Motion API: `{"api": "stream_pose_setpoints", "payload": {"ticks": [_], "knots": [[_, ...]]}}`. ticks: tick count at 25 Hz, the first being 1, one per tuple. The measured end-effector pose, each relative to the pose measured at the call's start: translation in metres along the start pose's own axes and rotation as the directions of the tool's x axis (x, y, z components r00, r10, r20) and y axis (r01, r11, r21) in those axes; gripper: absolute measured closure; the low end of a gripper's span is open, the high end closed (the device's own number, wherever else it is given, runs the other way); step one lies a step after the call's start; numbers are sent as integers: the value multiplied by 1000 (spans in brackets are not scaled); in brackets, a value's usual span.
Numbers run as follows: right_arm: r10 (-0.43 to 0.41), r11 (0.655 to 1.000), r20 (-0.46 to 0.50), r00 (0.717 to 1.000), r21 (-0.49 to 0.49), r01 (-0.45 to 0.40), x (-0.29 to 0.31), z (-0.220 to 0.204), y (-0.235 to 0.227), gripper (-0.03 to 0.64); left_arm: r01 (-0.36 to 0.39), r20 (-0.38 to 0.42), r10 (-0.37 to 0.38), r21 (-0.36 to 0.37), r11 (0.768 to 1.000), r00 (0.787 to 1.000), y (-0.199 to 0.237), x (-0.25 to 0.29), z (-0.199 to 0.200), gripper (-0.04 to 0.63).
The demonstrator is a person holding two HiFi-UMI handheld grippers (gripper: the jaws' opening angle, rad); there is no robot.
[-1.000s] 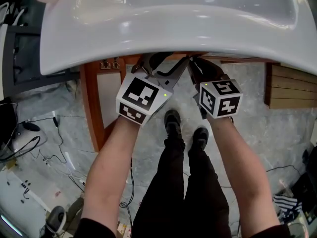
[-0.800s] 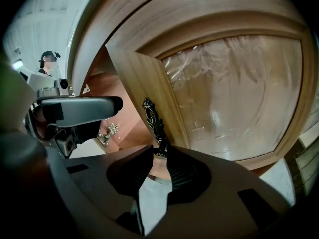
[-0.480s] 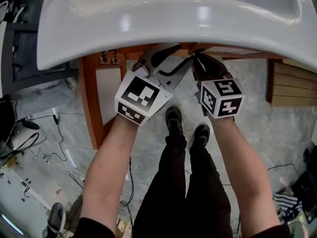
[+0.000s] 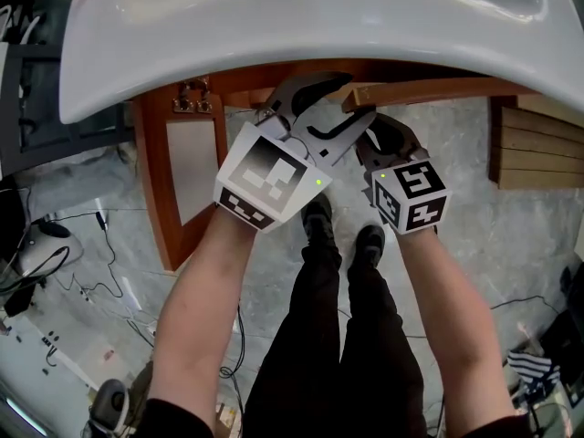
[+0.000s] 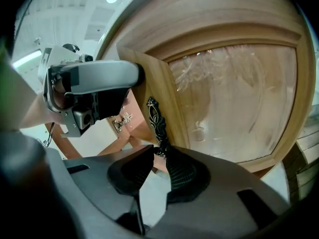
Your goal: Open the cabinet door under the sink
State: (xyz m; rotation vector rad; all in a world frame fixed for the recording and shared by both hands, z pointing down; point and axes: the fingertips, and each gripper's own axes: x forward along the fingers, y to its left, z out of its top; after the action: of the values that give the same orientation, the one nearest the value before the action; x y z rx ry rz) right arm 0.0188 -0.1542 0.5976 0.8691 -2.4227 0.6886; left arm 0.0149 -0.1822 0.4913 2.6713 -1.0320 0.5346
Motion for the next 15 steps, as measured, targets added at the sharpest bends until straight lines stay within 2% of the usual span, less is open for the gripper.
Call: {"api": "stream_pose_setpoints", "payload": {"ticks": [1, 3, 15], "knots": [[1, 1000, 2, 1000, 4, -1, -2, -1, 0, 523, 10, 0, -10, 5, 1000, 1000, -4, 2, 2, 410], [3, 1000, 5, 1000, 13, -3, -7, -3, -1, 523, 25, 2, -25, 9, 1000, 1000, -14, 5, 4, 466], [15, 999, 37, 999, 42, -17, -41, -27, 1, 509, 72, -28, -72, 1, 997, 997, -56, 1, 2, 488]]}}
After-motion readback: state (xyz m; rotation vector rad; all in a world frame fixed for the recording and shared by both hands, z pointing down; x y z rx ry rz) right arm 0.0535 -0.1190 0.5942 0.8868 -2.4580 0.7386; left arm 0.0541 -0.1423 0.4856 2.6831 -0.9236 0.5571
